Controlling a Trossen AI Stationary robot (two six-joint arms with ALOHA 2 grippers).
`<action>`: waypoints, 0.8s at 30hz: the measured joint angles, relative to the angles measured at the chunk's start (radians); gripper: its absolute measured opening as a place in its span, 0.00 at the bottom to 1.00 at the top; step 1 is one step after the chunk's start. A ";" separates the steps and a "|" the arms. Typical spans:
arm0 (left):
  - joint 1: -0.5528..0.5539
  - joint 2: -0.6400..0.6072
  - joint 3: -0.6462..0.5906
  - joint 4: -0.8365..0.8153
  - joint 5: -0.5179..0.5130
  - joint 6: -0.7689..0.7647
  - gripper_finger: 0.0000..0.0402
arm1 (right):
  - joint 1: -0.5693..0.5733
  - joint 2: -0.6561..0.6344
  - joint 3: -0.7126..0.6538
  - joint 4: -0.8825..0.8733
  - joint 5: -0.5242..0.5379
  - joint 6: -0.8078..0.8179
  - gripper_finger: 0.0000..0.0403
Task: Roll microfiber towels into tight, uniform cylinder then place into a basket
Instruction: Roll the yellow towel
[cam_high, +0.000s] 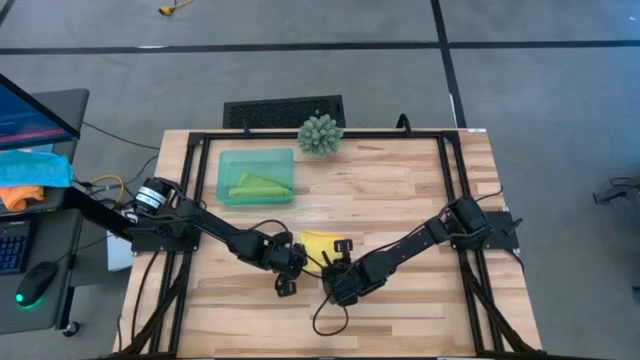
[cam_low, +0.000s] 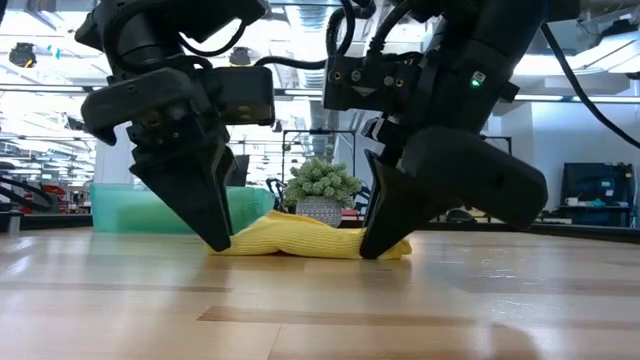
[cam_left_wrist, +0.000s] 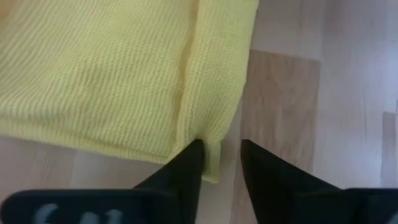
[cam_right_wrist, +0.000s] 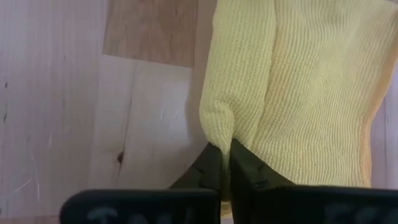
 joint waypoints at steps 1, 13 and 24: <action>0.000 0.000 0.000 0.000 0.000 0.014 0.29 | 0.000 0.000 0.000 -0.001 -0.002 0.000 0.07; -0.099 -0.068 -0.006 -0.058 -0.230 0.131 0.35 | 0.018 0.000 0.000 -0.003 -0.015 0.001 0.06; -0.262 -0.078 -0.017 -0.005 -0.491 0.185 0.35 | 0.014 0.002 0.049 -0.021 -0.114 0.084 0.05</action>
